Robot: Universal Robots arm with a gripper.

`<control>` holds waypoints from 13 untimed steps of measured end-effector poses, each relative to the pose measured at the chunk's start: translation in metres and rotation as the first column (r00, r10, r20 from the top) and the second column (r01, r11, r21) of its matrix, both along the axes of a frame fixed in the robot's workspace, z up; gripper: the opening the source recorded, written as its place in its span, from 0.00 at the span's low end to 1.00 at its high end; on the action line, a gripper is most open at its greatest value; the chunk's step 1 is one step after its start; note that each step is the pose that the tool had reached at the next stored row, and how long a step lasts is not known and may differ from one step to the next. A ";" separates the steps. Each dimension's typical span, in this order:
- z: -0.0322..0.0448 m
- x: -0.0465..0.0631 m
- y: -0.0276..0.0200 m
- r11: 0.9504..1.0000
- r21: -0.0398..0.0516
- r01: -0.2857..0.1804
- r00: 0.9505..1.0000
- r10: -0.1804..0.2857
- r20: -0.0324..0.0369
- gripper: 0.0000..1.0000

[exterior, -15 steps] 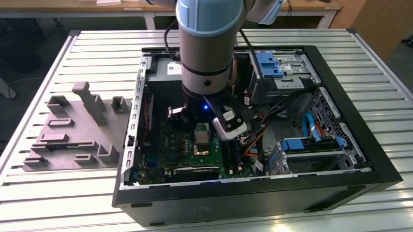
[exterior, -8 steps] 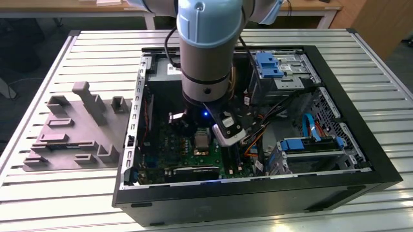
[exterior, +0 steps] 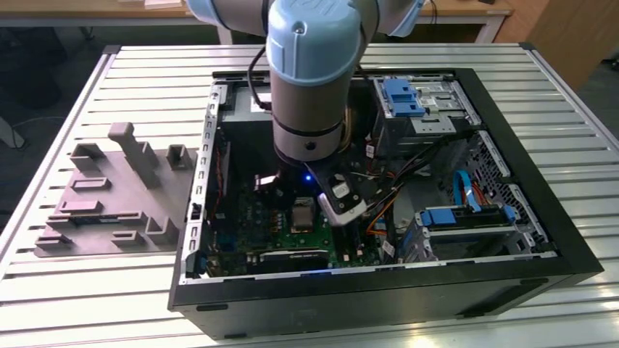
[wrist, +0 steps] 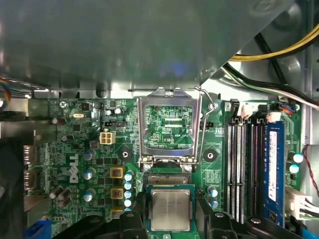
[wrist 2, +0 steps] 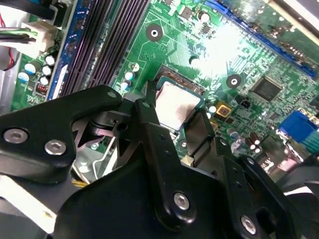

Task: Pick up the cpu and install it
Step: 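Place the cpu into insertion slot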

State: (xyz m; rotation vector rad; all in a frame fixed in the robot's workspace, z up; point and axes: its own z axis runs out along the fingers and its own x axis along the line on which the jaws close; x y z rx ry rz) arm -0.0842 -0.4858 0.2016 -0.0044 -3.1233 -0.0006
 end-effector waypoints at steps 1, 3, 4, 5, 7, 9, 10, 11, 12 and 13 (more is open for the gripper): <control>-0.0011 0.000 0.0000 1.000 0.000 -0.003 1.000 0.003 0.000 0.47; -0.0033 0.000 -0.0001 1.000 0.000 -0.011 1.000 0.011 0.000 0.47; -0.0039 0.000 -0.0001 1.000 0.000 -0.011 1.000 0.011 0.000 0.47; -0.0042 0.000 -0.0002 1.000 0.000 -0.012 1.000 0.012 0.000 0.47; -0.0056 0.000 -0.0001 1.000 0.000 -0.012 1.000 0.012 0.000 0.47; -0.0070 0.000 -0.0001 1.000 0.000 -0.011 1.000 0.011 0.000 0.47; -0.0077 -0.001 -0.0001 1.000 0.000 -0.011 1.000 0.011 0.000 0.47; -0.0081 -0.001 -0.0001 1.000 0.000 -0.011 1.000 0.011 0.000 0.47; -0.0083 -0.001 -0.0001 1.000 0.000 -0.011 1.000 0.011 0.000 0.47; -0.0083 -0.001 -0.0001 1.000 0.000 -0.011 1.000 0.011 0.000 0.47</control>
